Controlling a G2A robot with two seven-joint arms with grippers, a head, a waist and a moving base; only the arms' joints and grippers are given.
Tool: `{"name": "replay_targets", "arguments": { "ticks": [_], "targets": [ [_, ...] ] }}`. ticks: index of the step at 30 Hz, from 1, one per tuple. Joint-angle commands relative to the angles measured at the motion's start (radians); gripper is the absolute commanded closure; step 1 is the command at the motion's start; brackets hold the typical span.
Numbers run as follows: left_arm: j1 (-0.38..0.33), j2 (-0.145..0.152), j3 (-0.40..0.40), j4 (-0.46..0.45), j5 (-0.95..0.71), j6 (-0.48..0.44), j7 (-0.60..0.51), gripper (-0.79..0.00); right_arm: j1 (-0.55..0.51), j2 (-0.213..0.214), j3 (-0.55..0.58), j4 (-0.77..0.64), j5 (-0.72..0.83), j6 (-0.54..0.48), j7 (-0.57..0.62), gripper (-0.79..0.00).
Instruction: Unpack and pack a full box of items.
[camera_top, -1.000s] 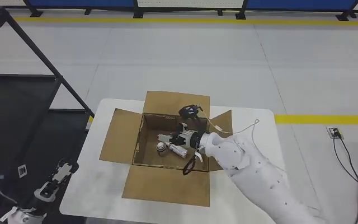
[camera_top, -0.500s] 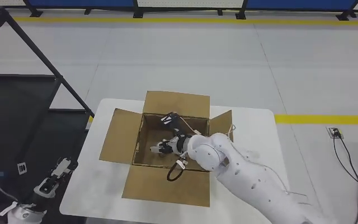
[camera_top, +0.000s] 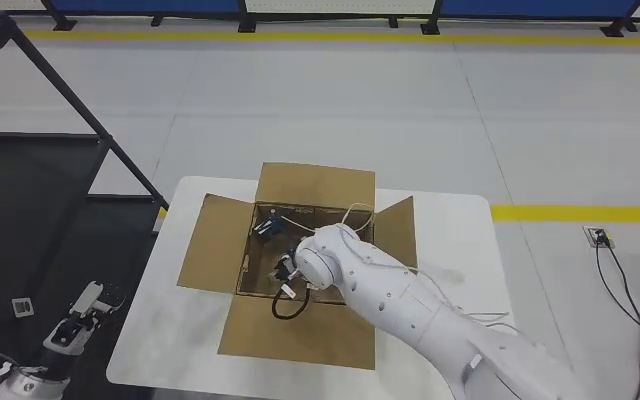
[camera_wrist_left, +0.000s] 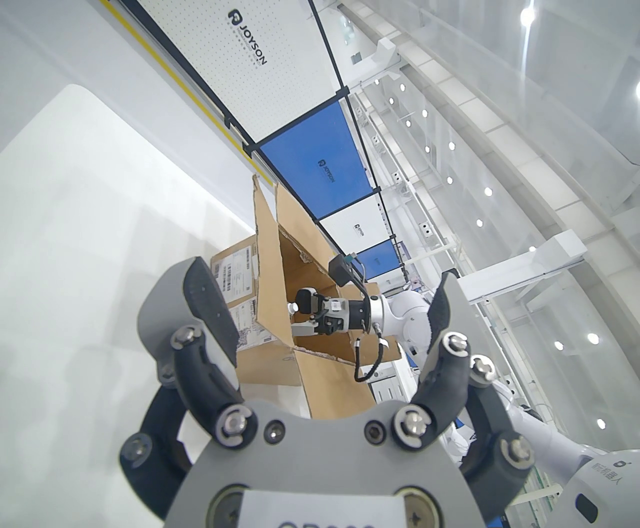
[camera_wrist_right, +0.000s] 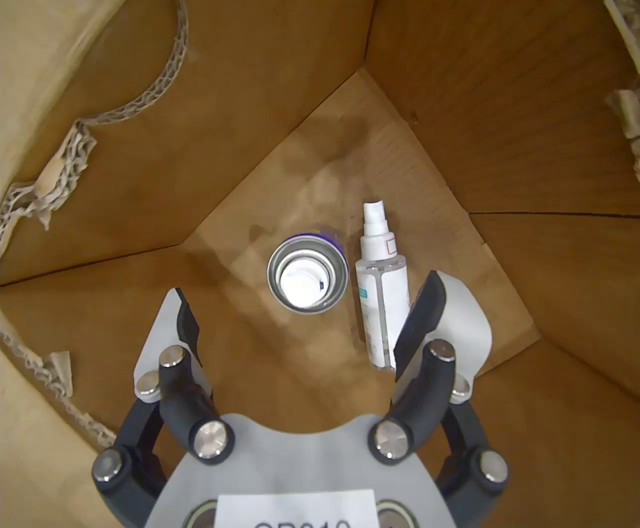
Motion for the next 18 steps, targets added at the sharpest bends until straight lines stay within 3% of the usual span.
{"name": "replay_targets", "arguments": {
  "ticks": [1,3,5,6,7,8,18],
  "targets": [
    [0.0,0.0,0.0,0.0,0.0,0.0,0.0,-0.785,0.004,-0.027,-0.01,0.049,-0.004,0.005,-0.019,-0.69],
    [0.0,0.0,0.0,0.0,0.0,0.0,0.0,-0.785,0.011,-0.054,-0.016,0.094,-0.001,0.003,-0.027,-0.603],
    [0.0,0.0,0.0,0.0,0.0,0.0,0.0,-0.785,0.017,-0.078,-0.018,0.138,0.007,-0.01,-0.029,-0.391],
    [0.0,0.0,0.0,0.0,0.0,0.0,0.0,-0.785,0.02,-0.089,-0.019,0.161,0.01,-0.015,-0.028,-0.336],
    [0.0,0.0,0.0,0.0,0.0,0.0,0.0,-0.785,0.023,-0.1,-0.019,0.18,0.012,-0.02,-0.03,-0.197],
    [0.0,0.0,0.0,0.0,0.0,0.0,0.0,-0.785,0.026,-0.109,-0.019,0.198,0.014,-0.026,-0.032,0.0],
    [0.0,0.0,0.0,0.0,0.0,0.0,0.0,-0.785,0.045,-0.172,-0.003,0.287,0.018,-0.061,-0.047,0.0]
  ]
}}
